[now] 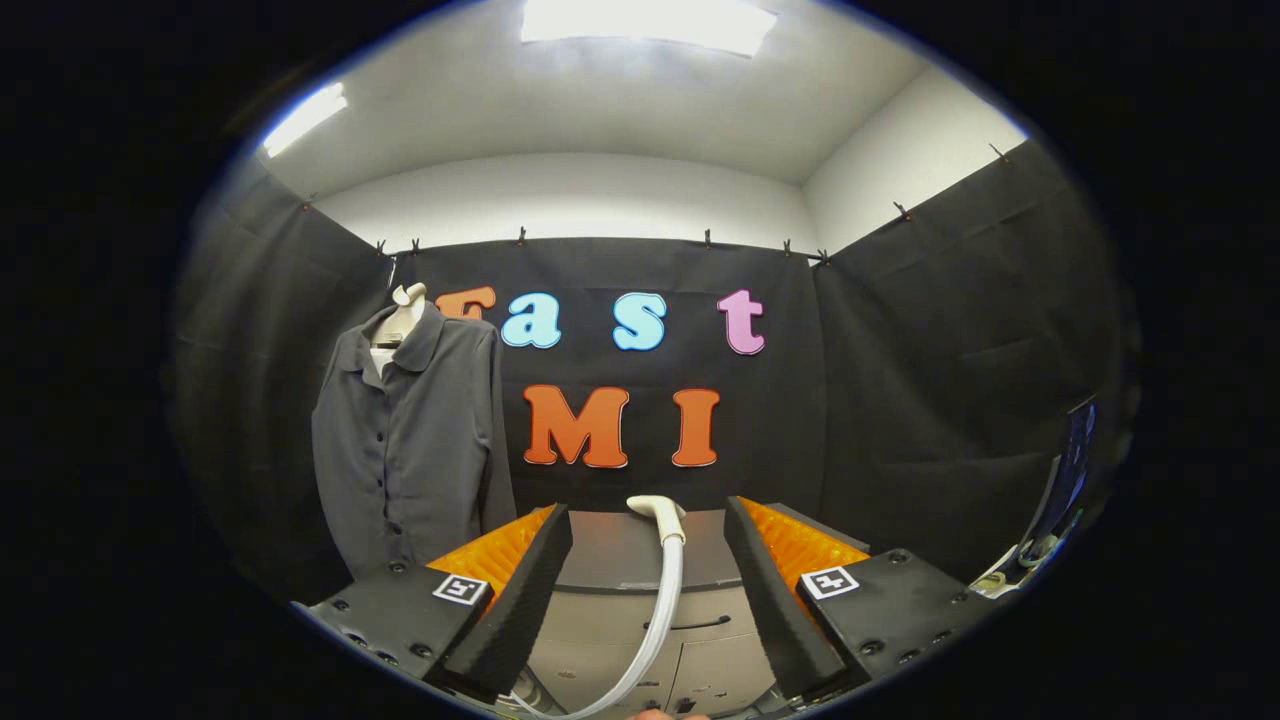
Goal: Iron the clothes twice with a garment steamer, once on the left side and once on the right side.
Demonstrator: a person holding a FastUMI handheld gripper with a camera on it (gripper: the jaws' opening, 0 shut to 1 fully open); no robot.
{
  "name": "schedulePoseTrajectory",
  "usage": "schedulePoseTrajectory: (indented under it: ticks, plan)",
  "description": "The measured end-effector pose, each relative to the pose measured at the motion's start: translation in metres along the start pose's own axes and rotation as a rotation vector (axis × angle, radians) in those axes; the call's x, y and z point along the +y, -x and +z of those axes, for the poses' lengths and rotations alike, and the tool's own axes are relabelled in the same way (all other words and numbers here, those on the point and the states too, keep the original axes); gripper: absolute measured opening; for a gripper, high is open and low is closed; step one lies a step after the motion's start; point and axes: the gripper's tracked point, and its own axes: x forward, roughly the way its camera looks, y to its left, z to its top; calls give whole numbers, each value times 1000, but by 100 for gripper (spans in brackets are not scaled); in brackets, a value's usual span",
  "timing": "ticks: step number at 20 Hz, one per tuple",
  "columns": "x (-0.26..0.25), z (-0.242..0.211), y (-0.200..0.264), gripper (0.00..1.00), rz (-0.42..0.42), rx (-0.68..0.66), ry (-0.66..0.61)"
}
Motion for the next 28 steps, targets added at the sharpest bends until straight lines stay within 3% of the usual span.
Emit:
schedulePoseTrajectory:
  ticks: [5, 9, 12, 16, 22, 28]
  plan:
    - [15, 24, -86, 98, 48, 20, 75]
    - [30, 26, -179, 98, 107, 79, 48]
    - [32, 7, -245, 98, 125, 164, 9]
    - [7, -57, -316, 98, 85, 327, 4]
    - [-41, -170, -363, 99, -4, 624, -92]
    - [-52, -221, -366, 96, -26, 791, -146]
